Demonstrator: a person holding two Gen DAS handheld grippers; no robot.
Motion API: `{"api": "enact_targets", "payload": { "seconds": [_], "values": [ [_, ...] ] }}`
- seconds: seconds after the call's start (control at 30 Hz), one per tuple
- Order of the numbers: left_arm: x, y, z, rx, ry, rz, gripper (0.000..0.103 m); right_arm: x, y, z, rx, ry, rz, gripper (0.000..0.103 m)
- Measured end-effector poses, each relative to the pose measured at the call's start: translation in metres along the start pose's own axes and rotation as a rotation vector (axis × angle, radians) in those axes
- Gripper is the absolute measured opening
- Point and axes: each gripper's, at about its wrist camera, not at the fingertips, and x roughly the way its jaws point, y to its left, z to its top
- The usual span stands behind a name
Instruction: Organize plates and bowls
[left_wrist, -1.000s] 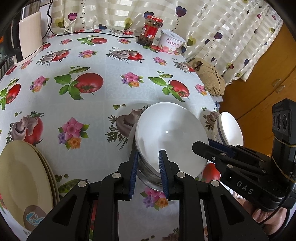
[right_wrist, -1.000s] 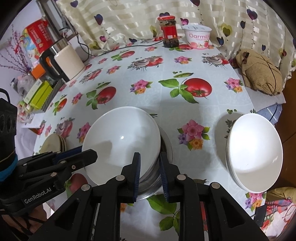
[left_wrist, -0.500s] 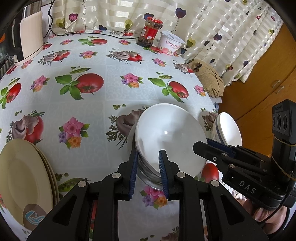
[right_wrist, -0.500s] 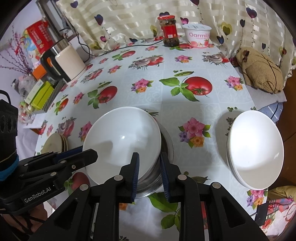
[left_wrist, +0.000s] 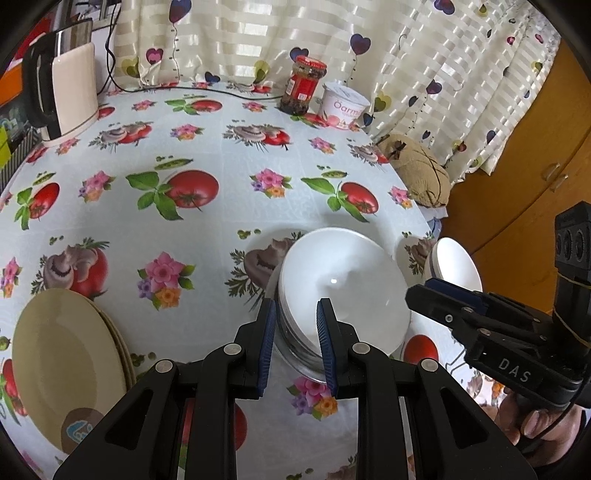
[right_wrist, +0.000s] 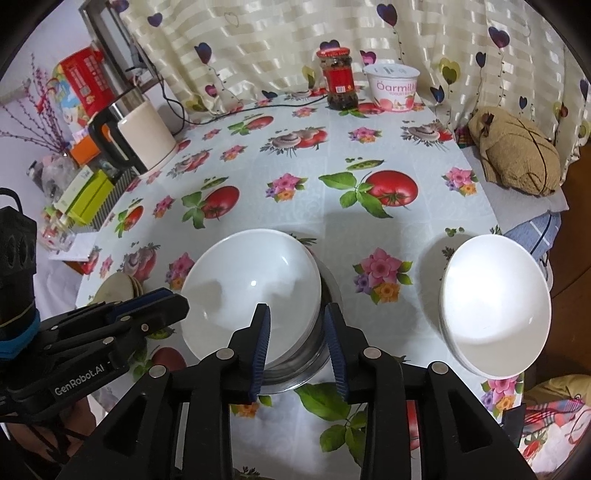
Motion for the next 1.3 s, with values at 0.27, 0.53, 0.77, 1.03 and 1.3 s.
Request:
{"api": "enact_targets", "payload": {
  "seconds": [0.27,0.53,0.77,1.03,1.3],
  "values": [
    [-0.009,-0.009,0.008,0.023,-0.035,-0.01,0.024,-0.02,-0.004,0.005,-0.002,-0.046,-0.013,0.036],
    [-0.011,-0.026,0.016,0.062,-0.049,-0.039,0.024,-0.034,-0.015,0.01,0.016,-0.081,-0.024,0.037],
    [-0.008,-0.048,0.024,0.102,-0.05,-0.068,0.024,-0.044,-0.031,0.011,0.038,-0.105,-0.037,0.037],
    [-0.001,-0.072,0.033,0.144,-0.041,-0.103,0.024,-0.053,-0.051,0.012,0.071,-0.127,-0.051,0.039],
    [0.012,-0.095,0.035,0.178,-0.019,-0.121,0.024,-0.059,-0.074,0.009,0.111,-0.144,-0.069,0.045]
  ]
}}
